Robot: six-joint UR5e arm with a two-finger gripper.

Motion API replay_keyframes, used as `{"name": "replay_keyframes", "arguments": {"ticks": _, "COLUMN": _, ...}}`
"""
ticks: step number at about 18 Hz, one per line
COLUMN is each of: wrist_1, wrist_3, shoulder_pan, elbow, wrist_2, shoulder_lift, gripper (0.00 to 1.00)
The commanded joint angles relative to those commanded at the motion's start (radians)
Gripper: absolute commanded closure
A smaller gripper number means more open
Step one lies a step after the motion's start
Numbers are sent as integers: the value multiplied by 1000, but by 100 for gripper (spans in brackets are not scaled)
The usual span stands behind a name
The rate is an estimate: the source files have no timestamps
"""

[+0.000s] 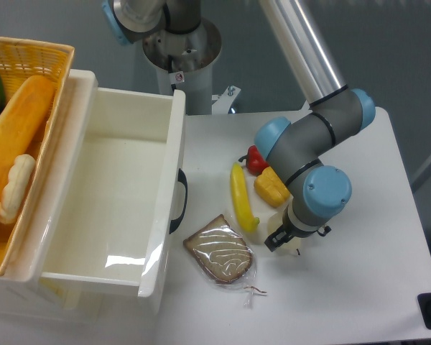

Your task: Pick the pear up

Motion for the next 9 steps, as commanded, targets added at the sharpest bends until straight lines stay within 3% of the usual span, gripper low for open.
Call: {"name": "replay_keyframes", "arguments": {"ticks": 9, "wrist_1": -3, "wrist_3": 534, "shoulder_pan": 72, "elbow": 60, "wrist_2": 3, "shoulder_lift": 78, "gripper": 86}}
